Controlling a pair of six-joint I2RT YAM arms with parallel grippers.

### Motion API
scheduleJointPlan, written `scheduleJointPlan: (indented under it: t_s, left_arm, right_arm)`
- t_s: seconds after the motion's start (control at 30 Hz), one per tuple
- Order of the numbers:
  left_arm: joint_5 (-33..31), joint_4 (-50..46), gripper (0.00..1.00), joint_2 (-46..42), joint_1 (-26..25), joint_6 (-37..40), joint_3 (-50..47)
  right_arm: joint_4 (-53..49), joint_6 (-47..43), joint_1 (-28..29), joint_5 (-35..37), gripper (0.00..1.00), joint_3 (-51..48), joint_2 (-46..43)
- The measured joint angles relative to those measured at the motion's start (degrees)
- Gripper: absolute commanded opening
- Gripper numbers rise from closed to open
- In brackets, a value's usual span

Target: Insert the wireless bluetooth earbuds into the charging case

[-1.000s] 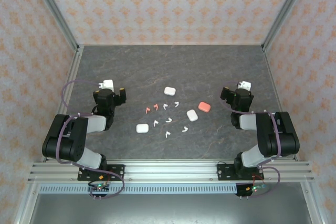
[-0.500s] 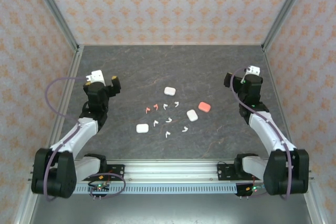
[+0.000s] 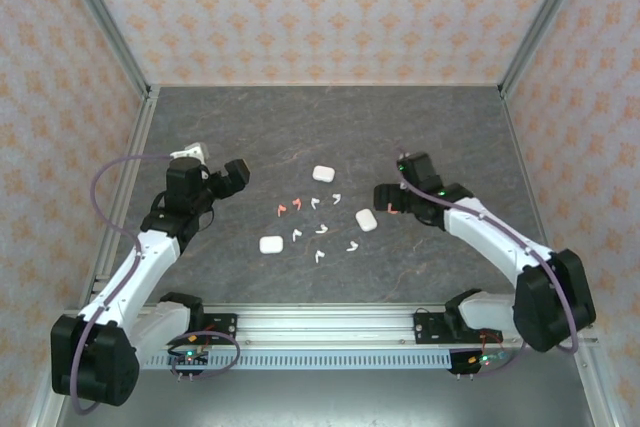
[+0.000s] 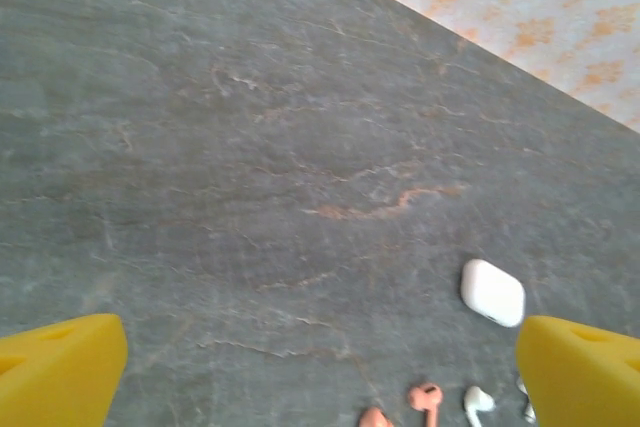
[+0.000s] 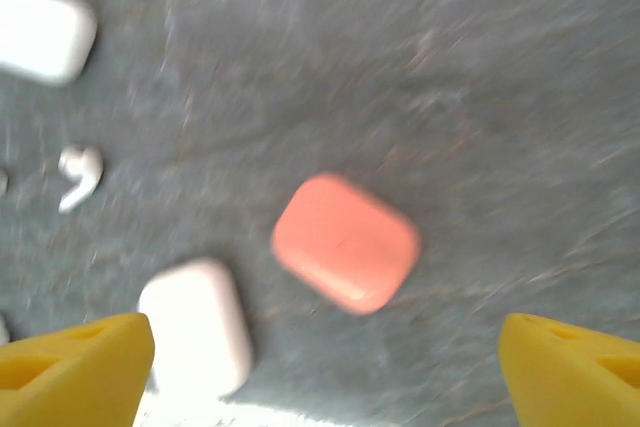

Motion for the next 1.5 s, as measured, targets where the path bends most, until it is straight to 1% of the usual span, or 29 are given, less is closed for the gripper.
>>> scheduleJointPlan:
  t_s: [0.13, 0.27, 0.5, 0.8, 1.0, 1.23, 1.37, 1.5]
  left_arm:
    - [1.11, -0.22, 1.0, -0.59, -1.14, -1.01, -0.07]
    - [1.38, -0.68, 1.0, -0.46, -1.4, -1.01, -0.07]
    - [1.33, -0.72, 1.0, -0.63, -1.51, -1.01, -0.07]
    - [1.31, -1.97, 1.0, -0.79, -1.51, -0.98, -0.07]
    - [1.33, -2.03, 1.0, -0.79, -1.51, -0.96, -0.07]
    - [1.53, -2.97, 1.0, -0.74, -1.51, -0.79, 0.15]
    - [3.74, -4.37, 1.0, -0.15, -1.51, -0.48, 1.7]
    - [8.09, -6.32, 1.0, 2.01, -1.81, 0.52, 5.88]
  right_arm:
    - [-2.25, 2.38, 6.93, 1.57, 0.84, 1.27, 6.47]
    - [-4.11, 3.41, 10.27, 3.26, 0.81, 4.5, 12.66]
    - [-4.74, 3.58, 11.63, 4.09, 0.77, 8.98, 18.51]
    - [-5.18, 3.58, 11.85, 3.85, 0.68, 9.49, 23.15]
    - [-5.09, 3.76, 11.96, 3.06, 0.58, 9.88, 23.78]
    - [-4.7, 3.08, 12.26, 2.56, 0.45, 10.03, 23.91]
    - [-4.7, 1.14, 12.31, 3.32, 0.43, 10.01, 22.8]
    - [-4.33, -3.08, 12.31, 4.57, 0.42, 10.01, 17.94]
